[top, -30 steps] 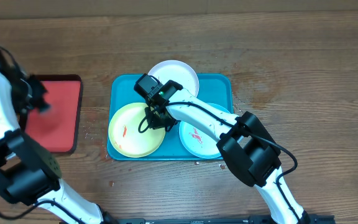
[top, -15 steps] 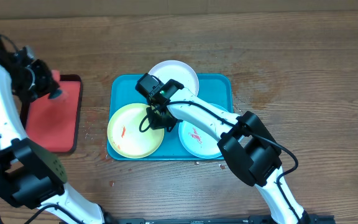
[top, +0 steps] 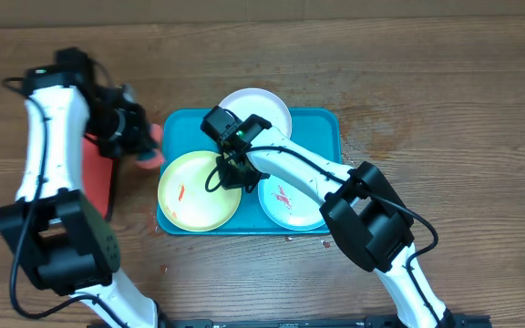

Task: Clean dirty plates on tray and stack at the side
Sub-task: 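Carry the sponge with the left gripper onto the yellow plate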

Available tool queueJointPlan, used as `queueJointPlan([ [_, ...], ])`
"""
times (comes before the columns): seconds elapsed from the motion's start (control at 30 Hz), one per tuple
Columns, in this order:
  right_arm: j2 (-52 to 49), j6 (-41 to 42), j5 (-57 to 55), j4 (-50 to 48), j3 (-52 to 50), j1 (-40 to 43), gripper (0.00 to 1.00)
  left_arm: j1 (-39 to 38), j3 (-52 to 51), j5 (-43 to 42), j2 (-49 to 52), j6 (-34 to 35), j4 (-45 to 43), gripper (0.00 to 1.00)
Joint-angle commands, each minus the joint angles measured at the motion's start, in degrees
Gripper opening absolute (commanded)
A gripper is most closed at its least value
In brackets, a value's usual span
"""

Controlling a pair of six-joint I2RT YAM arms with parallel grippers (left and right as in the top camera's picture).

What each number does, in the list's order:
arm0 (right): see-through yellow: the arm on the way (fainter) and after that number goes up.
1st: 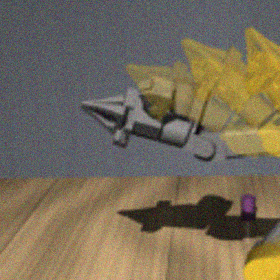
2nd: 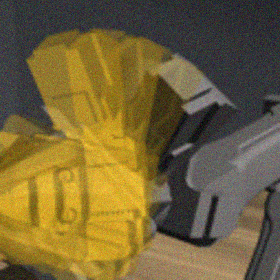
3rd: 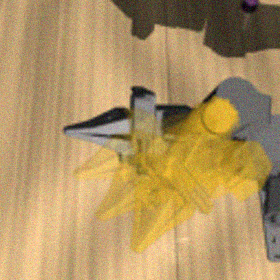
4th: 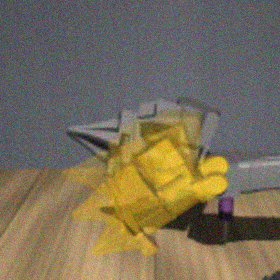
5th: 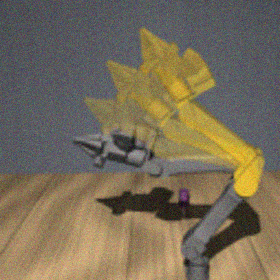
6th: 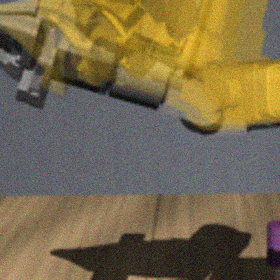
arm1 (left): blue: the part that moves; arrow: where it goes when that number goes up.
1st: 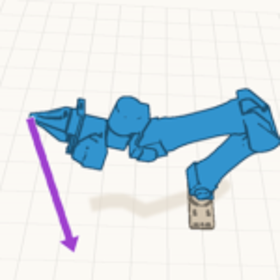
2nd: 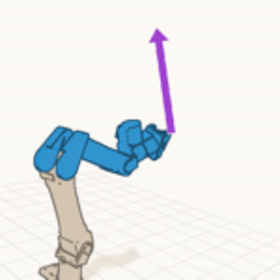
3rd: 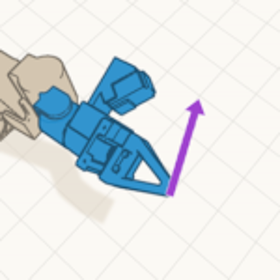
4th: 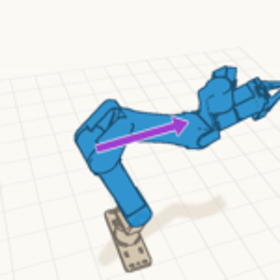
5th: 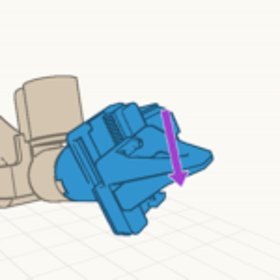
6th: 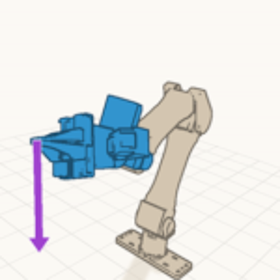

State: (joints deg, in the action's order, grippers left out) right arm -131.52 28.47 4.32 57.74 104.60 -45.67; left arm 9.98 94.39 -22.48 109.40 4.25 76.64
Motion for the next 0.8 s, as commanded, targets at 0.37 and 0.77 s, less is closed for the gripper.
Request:
queueJointPlan([
  [0.37, -0.4, 0.1, 6.5, 0.3, -0.4, 4.8, 0.04, -13.6, -19.6, 0.9, -0.6, 7.3, -17.8, 0.04],
  [0.77, -0.4, 0.1, 6.5, 0.2, -0.4, 4.8, 0.04, -14.1, -21.9, 8.2, -0.6, 10.6, -22.0, 0.54],
])
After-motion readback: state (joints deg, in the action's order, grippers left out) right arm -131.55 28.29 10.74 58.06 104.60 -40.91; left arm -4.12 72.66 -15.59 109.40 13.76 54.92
